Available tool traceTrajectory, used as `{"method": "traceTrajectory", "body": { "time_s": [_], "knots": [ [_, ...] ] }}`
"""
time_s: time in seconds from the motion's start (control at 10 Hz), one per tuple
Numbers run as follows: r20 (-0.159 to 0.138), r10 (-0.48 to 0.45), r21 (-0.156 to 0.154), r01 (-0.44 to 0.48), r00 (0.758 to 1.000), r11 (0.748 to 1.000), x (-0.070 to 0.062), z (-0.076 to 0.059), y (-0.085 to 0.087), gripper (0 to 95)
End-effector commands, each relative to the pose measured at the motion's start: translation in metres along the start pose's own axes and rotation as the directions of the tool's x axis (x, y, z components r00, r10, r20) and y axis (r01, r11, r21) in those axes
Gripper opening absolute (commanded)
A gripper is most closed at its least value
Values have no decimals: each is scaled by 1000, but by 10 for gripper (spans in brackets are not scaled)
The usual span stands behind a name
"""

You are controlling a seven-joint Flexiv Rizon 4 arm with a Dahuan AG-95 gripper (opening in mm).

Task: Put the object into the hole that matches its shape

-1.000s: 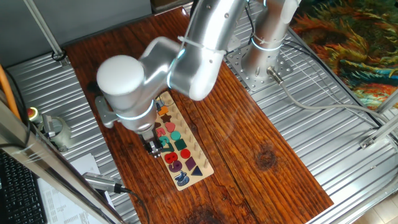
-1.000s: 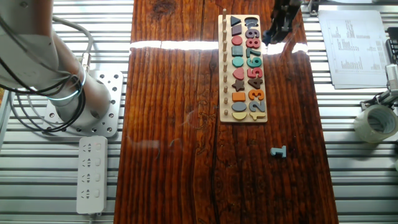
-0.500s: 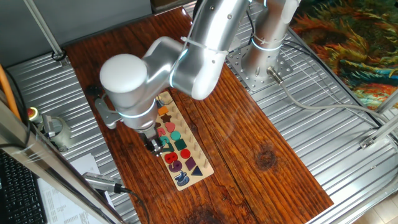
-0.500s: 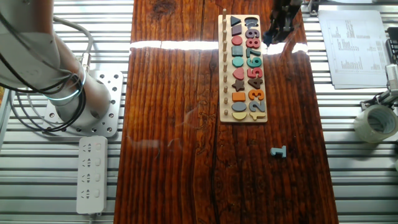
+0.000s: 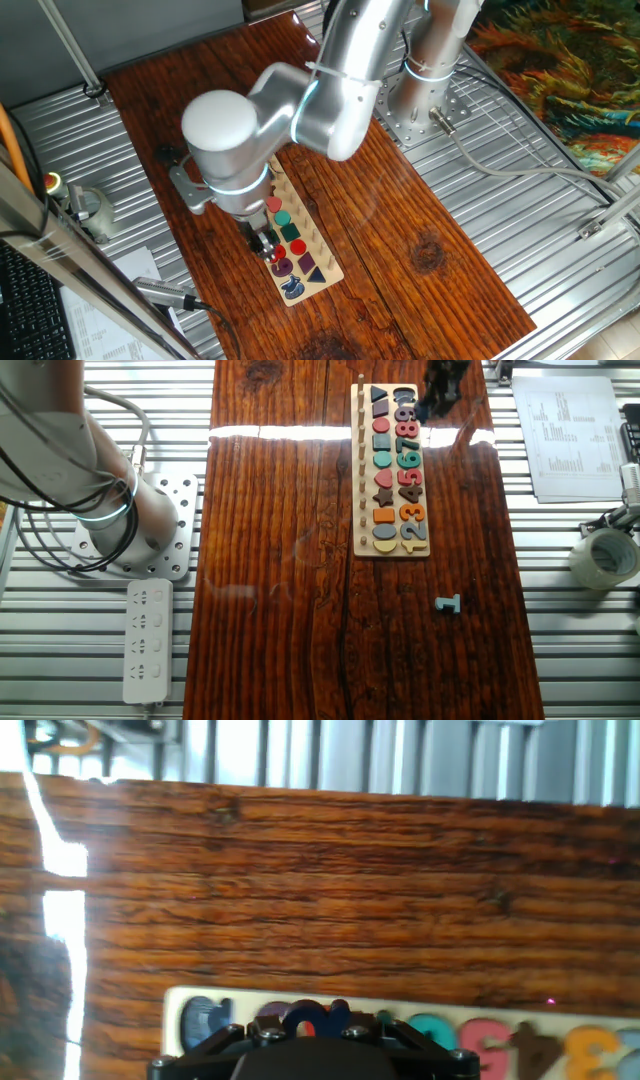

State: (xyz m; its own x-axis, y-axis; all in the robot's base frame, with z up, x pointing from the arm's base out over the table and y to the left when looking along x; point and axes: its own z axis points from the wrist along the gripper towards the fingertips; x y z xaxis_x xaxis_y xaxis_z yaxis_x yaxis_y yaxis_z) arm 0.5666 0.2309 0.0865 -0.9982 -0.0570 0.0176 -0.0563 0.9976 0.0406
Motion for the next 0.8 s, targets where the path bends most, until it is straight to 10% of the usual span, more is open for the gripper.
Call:
{"method": "traceTrajectory", "body": {
  "time_s": [0.1, 0.8],
  "knots": [
    [-14, 90, 20, -90, 996, 996, -2, 9, 25, 0],
    [-29, 142, 29, -141, 990, 990, 5, 30, 69, 0]
  ]
}}
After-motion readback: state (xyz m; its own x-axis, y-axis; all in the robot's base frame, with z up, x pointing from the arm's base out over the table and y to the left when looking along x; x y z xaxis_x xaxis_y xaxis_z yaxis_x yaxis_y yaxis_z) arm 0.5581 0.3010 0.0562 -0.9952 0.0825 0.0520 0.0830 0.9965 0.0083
